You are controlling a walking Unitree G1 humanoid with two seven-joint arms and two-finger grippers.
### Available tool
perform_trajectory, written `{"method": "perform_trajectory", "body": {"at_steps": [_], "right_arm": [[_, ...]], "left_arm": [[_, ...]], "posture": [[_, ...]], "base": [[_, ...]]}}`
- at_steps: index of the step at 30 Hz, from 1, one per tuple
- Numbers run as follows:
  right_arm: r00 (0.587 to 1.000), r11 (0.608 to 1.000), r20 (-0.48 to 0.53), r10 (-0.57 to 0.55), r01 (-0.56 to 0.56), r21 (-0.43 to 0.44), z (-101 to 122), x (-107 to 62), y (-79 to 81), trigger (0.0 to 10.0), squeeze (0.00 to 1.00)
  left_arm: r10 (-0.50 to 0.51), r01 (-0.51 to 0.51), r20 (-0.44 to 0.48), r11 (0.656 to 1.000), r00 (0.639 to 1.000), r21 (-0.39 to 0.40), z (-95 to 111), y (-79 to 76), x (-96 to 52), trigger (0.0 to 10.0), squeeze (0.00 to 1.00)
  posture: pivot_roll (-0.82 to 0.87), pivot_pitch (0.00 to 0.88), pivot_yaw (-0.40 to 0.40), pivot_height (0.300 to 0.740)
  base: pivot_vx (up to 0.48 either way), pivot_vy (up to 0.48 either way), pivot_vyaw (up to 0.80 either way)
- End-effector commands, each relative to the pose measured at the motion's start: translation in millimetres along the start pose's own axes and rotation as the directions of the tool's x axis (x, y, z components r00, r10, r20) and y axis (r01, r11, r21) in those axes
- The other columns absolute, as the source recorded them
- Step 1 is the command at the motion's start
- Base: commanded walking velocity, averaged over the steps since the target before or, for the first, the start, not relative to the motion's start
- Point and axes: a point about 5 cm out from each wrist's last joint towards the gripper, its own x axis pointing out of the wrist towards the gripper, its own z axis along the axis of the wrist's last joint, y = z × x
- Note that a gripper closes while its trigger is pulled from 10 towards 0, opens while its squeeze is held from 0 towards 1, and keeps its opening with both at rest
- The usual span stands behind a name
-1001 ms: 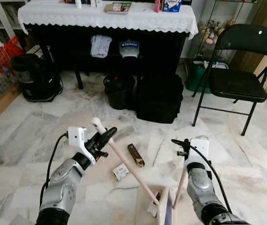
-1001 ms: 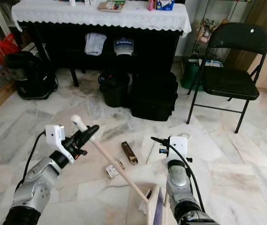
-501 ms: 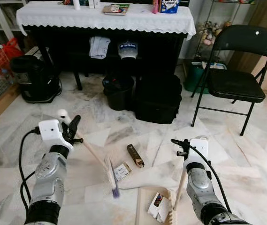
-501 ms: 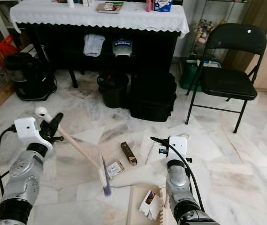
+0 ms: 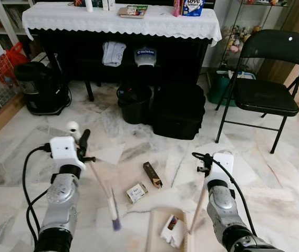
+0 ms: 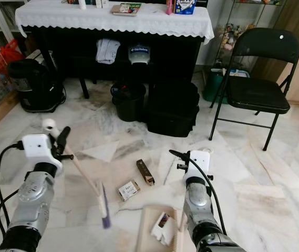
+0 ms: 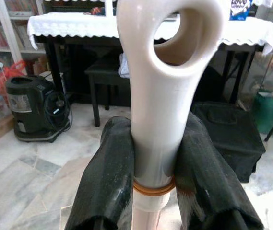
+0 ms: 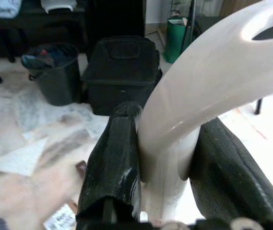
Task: Sweep floor
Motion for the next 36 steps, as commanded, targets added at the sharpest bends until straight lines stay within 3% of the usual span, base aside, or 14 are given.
{"method": "perform_trajectory", "body": {"at_steps": [1, 8, 13, 18, 36], "right_arm": [[0.996, 0.998, 0.083, -0.011, 0.007, 0.057, 18.5, 6.5, 0.9, 10.0, 0.00], [0.986, 0.994, 0.165, 0.034, -0.051, 0.099, 32.4, 7.8, 8.4, 10.0, 0.00], [0.971, 0.991, 0.235, 0.038, -0.067, 0.117, 41.6, 5.9, 11.5, 10.0, 0.00], [0.961, 0.991, 0.274, 0.023, -0.059, 0.122, 48.4, 5.9, 9.3, 10.0, 0.00], [0.941, 0.993, 0.337, 0.030, -0.067, 0.097, 61.8, 6.4, 6.6, 10.0, 0.00]], "left_arm": [[0.004, -0.005, 0.045, 1.000, 0.999, 0.014, 4.8, -3.8, 0.3, 10.0, 0.00], [0.009, -0.010, 0.048, 1.000, 0.999, 0.026, 0.6, -7.5, -2.5, 10.0, 0.00], [-0.040, 0.038, 0.050, 0.999, 0.998, 0.035, -2.6, -20.3, -9.2, 10.0, 0.00], [-0.037, 0.035, 0.057, 0.999, 0.998, 0.036, -2.8, -18.8, -10.0, 10.0, 0.00], [-0.063, 0.055, 0.087, 0.994, 0.994, 0.095, 1.5, -22.1, -8.9, 10.0, 0.00]], "posture": [[0.12, 0.000, -0.005, 0.740], [0.11, 0.000, -0.007, 0.740], [0.12, 0.000, -0.004, 0.740], [0.11, 0.000, -0.004, 0.740], [0.10, 0.000, -0.005, 0.740]], "base": [[0.000, 0.000, 0.00], [0.000, 0.000, 0.00], [0.000, 0.000, 0.00], [0.000, 0.000, 0.00], [0.000, 0.000, 0.77]]}}
